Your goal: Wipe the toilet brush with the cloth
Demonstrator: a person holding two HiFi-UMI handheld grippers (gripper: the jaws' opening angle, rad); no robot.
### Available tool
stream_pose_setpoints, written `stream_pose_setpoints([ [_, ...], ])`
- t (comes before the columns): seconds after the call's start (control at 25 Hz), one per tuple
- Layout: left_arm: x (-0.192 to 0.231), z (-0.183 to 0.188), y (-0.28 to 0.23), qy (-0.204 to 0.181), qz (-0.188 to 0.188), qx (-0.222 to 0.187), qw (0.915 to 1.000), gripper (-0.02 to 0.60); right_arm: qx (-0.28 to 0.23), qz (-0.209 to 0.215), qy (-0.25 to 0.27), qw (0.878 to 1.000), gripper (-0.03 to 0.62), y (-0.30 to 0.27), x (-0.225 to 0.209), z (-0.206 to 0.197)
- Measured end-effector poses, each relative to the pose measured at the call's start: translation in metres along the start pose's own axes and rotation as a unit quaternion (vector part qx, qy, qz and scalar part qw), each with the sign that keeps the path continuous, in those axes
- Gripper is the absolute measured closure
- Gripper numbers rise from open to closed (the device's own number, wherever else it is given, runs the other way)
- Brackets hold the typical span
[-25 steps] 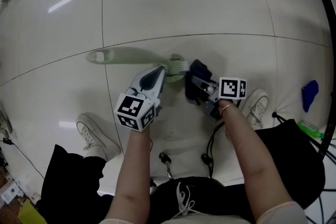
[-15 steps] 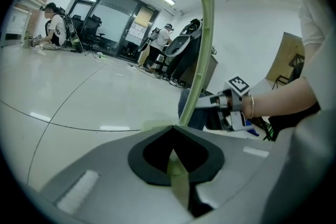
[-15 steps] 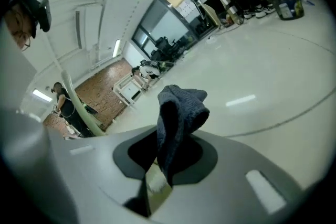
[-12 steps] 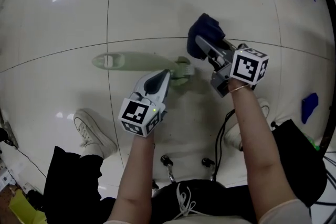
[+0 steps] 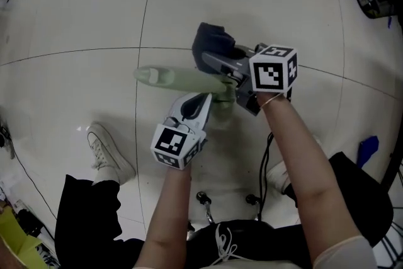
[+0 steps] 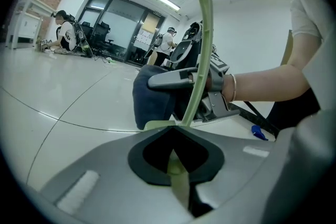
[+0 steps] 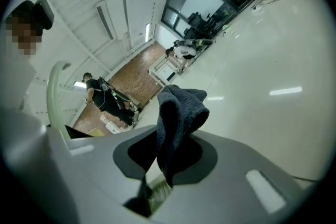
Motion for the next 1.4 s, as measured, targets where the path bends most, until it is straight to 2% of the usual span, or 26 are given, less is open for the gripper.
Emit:
stream_pose_setpoints([
  [0.08, 0.000, 0.000, 0.000, 0.002, 0.002, -0.004, 1.0000, 0.575, 0.048, 0.014, 0.012, 0.999, 0.530, -0.008, -0.005, -0.003],
  [0.16, 0.000, 0.001, 0.000, 0.007, 0.007, -0.006, 0.9999, 0.575, 0.075, 0.022, 0.018, 0.997, 0.530, -0.011, -0.010, -0.004],
  [0.32, 0.000, -0.001, 0.001, 0.014, 0.022, -0.010, 0.9996, 0.575, 0.111, 0.042, -0.013, 0.993, 0.530, -0.011, -0.024, -0.013],
  [0.48, -0.001, -0.001, 0.002, 0.010, 0.020, -0.016, 0.9996, 0.575, 0.149, 0.019, 0.011, 0.989, 0.530, 0.000, -0.038, -0.031],
  [0.76, -0.001, -0.004, 0.002, 0.014, 0.027, -0.031, 0.9990, 0.575, 0.120, -0.002, -0.052, 0.991, 0.531, 0.024, -0.061, -0.047],
  [1.12, 0.005, -0.004, 0.005, 0.033, 0.009, -0.024, 0.9991, 0.575, 0.084, -0.041, -0.059, 0.994, 0.531, 0.069, -0.053, -0.055],
  [1.28, 0.004, -0.003, 0.005, 0.022, -0.013, -0.001, 0.9997, 0.575, 0.006, -0.069, -0.014, 0.997, 0.531, 0.101, -0.029, -0.047],
  [1.4, 0.009, 0.008, 0.012, -0.021, -0.012, -0.020, 0.9995, 0.575, -0.076, -0.066, 0.030, 0.994, 0.531, 0.123, 0.004, -0.043],
])
Point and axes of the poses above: the fingertips, and each gripper's own axes: y backward along the fingers, x to its left, z out of its top, the point moved 9 cm from there along y, backward along the fingers, and after that the axes turned 3 degrees about -x, right-handed, at the moved point
